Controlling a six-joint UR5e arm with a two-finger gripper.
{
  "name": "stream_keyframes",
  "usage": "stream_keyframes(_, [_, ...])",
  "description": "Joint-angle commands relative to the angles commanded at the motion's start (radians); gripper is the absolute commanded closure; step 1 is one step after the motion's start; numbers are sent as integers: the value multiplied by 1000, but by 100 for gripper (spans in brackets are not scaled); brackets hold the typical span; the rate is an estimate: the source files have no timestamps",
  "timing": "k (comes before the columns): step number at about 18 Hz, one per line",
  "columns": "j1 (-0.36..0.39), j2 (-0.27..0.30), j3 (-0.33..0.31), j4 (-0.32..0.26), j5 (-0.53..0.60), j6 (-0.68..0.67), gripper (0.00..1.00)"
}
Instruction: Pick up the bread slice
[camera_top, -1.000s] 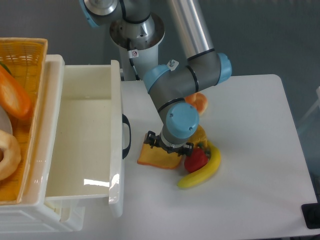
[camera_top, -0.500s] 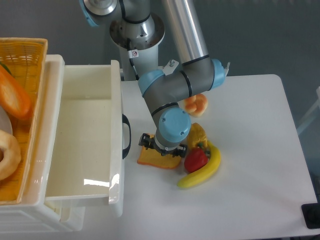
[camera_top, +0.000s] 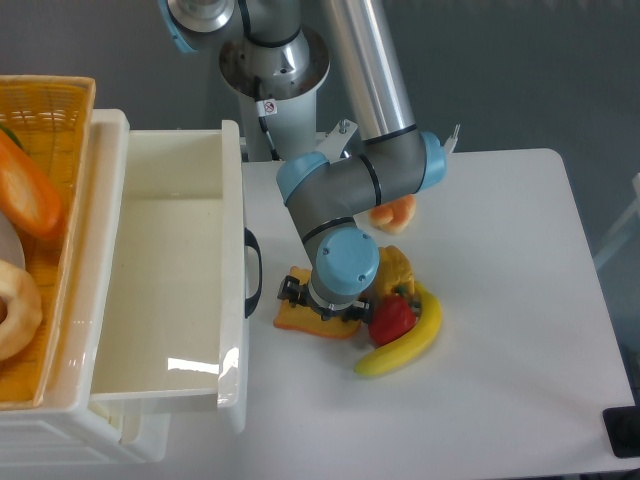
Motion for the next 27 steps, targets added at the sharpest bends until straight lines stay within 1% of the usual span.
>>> stream_keyframes(1, [0, 0, 2, 0, 2, 0, 1])
stream_keyframes(2, [0, 0, 2, -2, 2, 0, 8])
stream_keyframes(3, [0, 0, 3, -2, 2, 0, 24])
stream_keyframes(4, [0, 2, 3, -3, 2, 2, 38])
stream_keyframes(5, [2, 2, 9, -5, 2, 5, 60])
stream_keyframes(7, [5, 3, 12, -5, 0, 6, 86])
stream_keyframes(8, [5, 3, 14, -6, 2, 5, 97])
stream_keyframes(9, [5, 3, 14, -6, 2, 5, 100])
stream_keyframes(18, [9, 6, 18, -9, 2, 12, 100])
stream_keyframes(22, [15, 24, 35, -18, 0, 14, 100])
stream_keyframes(27, [20, 41, 40, -38, -2, 14, 100])
